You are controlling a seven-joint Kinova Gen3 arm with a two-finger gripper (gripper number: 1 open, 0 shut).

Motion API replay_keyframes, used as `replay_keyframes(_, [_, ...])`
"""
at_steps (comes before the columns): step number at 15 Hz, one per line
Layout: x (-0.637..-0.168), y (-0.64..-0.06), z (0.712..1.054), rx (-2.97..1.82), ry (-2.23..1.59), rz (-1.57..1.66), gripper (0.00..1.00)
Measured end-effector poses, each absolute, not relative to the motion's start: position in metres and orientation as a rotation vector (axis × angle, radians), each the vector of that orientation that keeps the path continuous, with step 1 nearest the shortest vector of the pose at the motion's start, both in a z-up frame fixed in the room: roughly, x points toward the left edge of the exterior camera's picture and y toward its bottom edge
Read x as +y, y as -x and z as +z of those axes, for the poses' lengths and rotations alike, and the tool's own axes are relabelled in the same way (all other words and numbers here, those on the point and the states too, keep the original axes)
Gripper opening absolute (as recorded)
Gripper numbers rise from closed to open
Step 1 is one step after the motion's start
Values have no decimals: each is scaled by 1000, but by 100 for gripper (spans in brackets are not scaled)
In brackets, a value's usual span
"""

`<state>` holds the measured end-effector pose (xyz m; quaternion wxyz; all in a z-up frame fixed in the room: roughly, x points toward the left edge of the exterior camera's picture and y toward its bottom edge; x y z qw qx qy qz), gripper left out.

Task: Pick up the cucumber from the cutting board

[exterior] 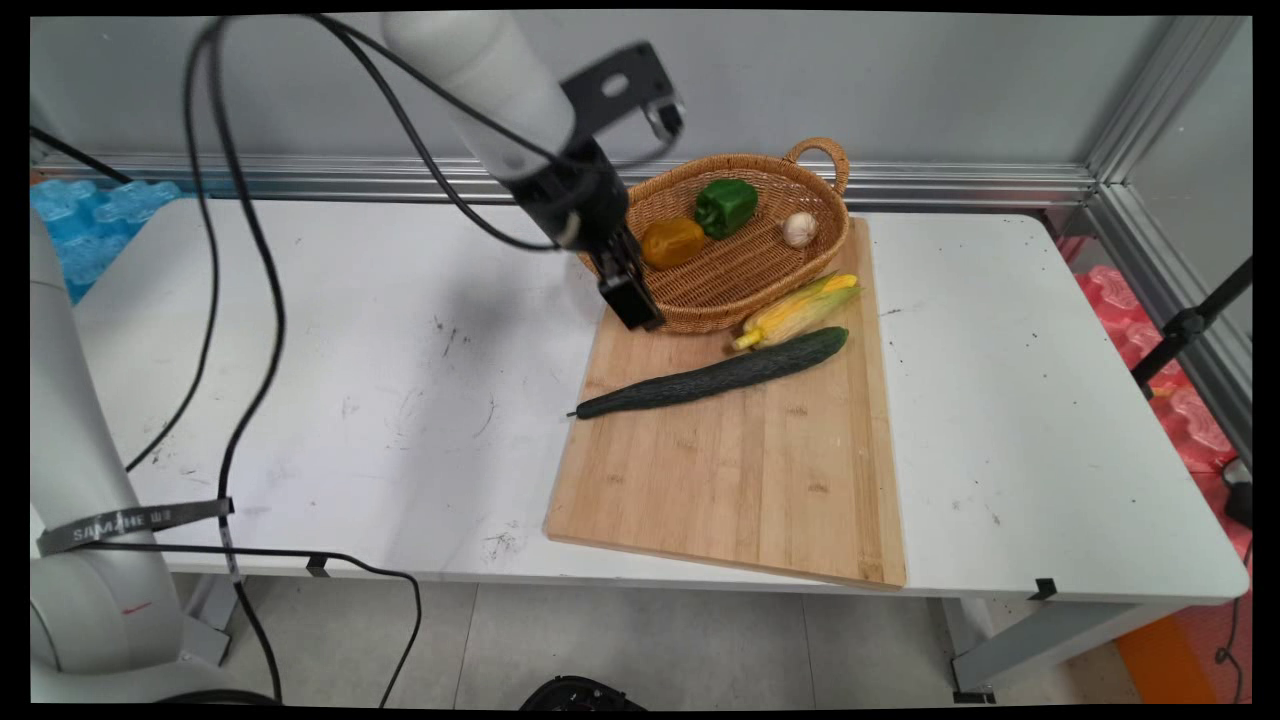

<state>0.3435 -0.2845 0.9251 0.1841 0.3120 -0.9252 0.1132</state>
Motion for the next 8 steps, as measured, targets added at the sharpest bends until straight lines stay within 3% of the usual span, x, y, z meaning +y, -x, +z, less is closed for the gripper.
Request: replay_keyframes(8, [-291,-273,867,-2634,-1031,419,100])
